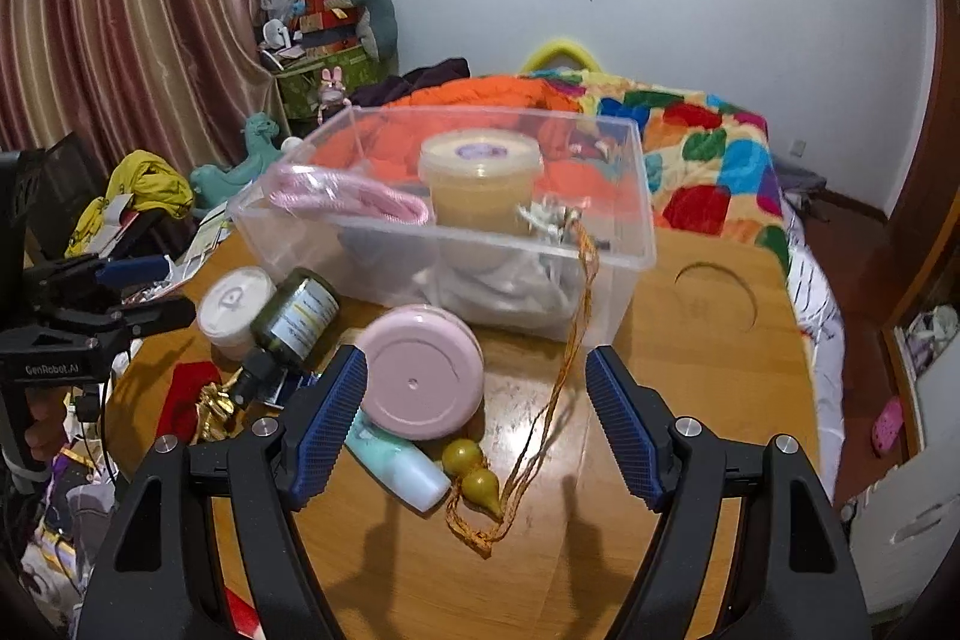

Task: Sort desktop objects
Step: 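Grasp the pink round container with right tool while left tool grasps white round tub, then carry the pink container with right tool while left tool carries white tub over box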

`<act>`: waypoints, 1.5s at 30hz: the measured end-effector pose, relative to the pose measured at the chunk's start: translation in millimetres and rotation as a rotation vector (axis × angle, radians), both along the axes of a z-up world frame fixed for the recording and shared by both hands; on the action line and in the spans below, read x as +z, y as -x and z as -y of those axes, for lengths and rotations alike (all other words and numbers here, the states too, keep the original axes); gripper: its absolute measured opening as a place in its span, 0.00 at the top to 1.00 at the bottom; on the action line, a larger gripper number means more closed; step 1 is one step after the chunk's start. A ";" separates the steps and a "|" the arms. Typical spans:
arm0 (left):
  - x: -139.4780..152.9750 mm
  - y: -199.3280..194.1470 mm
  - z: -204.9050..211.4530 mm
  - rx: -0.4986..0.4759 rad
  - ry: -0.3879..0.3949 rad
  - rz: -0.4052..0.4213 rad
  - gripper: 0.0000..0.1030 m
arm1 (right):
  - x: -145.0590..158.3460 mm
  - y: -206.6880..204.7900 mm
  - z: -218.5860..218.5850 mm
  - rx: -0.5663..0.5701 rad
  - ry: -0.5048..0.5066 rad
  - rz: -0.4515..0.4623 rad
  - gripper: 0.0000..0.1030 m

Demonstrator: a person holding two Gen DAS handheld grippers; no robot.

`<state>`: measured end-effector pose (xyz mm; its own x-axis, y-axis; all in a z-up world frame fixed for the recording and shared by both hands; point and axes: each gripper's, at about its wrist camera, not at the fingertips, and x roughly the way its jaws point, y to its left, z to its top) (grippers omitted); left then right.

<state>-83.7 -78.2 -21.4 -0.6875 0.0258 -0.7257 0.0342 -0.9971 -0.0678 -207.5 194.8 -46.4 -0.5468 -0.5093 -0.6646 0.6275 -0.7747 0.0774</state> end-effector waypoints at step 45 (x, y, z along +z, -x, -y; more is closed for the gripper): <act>-2.9 11.0 3.4 0.038 -0.091 -0.033 0.36 | -2.4 2.2 20.4 0.049 0.047 0.028 0.42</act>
